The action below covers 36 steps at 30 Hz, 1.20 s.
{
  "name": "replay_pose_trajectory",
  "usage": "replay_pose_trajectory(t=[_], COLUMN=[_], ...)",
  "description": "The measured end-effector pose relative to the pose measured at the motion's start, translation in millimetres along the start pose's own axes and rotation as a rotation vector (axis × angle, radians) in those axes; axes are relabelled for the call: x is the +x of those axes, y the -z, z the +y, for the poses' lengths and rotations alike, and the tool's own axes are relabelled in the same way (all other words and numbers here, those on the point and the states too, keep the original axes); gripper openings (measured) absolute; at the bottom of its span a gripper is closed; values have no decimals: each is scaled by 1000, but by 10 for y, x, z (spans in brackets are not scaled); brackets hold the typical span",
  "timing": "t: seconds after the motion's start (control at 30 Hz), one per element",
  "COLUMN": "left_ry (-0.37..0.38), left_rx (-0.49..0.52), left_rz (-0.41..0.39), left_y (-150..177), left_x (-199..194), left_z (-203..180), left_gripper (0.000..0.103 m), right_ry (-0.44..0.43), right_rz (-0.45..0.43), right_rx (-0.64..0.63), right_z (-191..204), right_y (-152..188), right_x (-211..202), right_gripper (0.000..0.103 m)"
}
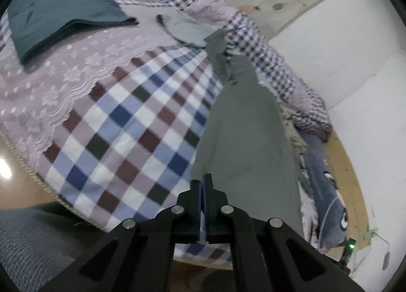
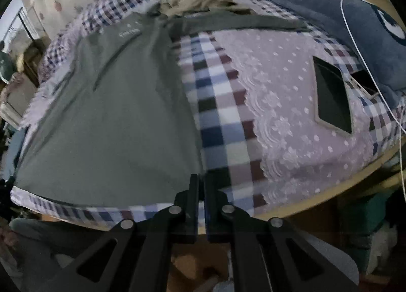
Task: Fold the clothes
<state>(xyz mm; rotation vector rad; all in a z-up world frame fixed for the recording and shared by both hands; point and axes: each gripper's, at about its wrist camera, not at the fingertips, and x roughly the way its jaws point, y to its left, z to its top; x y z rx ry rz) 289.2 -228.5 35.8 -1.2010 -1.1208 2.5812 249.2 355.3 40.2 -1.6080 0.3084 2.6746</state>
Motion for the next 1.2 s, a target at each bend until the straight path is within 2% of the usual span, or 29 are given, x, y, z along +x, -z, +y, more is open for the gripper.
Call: replay_pose_trajectory(t=[0.1,0.2,0.27,0.3,0.33,0.37,0.43,0.53,0.6,0.87,1.2], left_ry=[-13,-27,-40,-49,-59,-68,-65,-48,-38,-28,23], left_rx=[-13,-26,-36,-43,-50,-56,-80,-107,-114,-67,-28], left_rz=[10,19,20,17,14,5,-24,-67,-88,-122,-182], left_y=[28,56,70,74,77,70,55,20,-7,-160,-628], left_x=[5,10,1,-12,-24,-35,-89,-158,-167,16,376], left_z=[40,80,105,116,127,143,192,240,250,76,-187], left_gripper=[2,5,6,6,11,15,33,48,53,54,55], right_ry=[58,49,34,24,12,1,-17,-60,-96,-277,-307], right_rz=[-9,-37,-57,-67,-77,-90,-113,-151,-175,-218,-208], right_rx=[42,95,132,147,155,159,164,177,189,241,162], right_z=[-160,-307,-373,-395,-404,-399,-369,-319,-298,-147,233], right_y=[-9,-16,-48,-62,-63,-77,-116,-141,-176,-344,-592], right_x=[-36,-88,-101,-103,-106,-103,-81,-42,-7,134,381], right_gripper=[5,10,24,34,39,40,40,41,42,45,45])
